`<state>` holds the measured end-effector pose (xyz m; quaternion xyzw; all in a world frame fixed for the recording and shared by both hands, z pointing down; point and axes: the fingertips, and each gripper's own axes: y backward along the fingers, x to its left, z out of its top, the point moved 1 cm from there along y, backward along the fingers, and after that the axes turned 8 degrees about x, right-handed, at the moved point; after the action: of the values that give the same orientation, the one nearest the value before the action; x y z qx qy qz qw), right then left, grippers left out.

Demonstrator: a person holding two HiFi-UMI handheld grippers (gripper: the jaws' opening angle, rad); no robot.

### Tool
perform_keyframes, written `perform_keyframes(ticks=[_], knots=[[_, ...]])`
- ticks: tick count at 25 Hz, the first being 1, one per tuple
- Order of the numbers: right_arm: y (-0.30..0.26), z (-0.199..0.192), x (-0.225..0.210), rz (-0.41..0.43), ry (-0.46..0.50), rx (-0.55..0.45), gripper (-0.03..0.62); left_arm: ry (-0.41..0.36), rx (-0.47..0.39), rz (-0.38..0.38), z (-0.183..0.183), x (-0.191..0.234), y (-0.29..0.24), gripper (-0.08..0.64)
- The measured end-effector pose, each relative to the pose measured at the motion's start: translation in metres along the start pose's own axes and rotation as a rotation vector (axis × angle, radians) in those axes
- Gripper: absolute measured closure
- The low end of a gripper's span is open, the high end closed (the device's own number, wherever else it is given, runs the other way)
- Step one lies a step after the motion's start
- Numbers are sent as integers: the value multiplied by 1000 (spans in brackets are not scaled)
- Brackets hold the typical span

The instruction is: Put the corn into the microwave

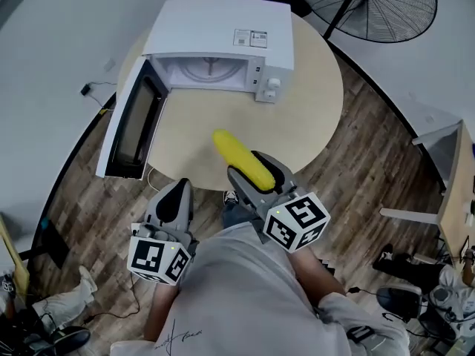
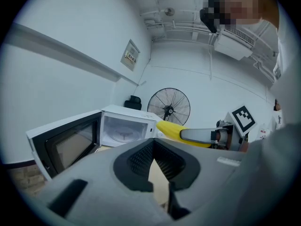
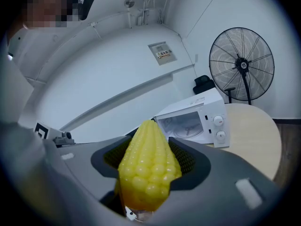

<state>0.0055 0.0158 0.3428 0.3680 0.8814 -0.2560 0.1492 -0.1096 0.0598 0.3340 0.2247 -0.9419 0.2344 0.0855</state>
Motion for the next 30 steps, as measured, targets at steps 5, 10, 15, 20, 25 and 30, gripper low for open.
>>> perform_keyframes(ticks=[5, 10, 15, 20, 25, 30], knots=[[-19, 20, -26, -11, -5, -21, 331, -18, -5, -9, 19, 12, -32, 569], [-35, 36, -42, -13, 8, -32, 331, -25, -21, -8, 33, 22, -54, 569], [-42, 44, -49, -13, 12, -31, 331, -7, -22, -11, 35, 24, -66, 569], [-48, 44, -53, -3, 7, -26, 331, -4, -3, -6, 32, 24, -72, 569], [-56, 42, -54, 2, 0, -16, 331, 1, 10, -4, 31, 26, -76, 569], [-66, 45, -59, -8, -2, -22, 331, -13, 9, -18, 38, 35, -82, 569]])
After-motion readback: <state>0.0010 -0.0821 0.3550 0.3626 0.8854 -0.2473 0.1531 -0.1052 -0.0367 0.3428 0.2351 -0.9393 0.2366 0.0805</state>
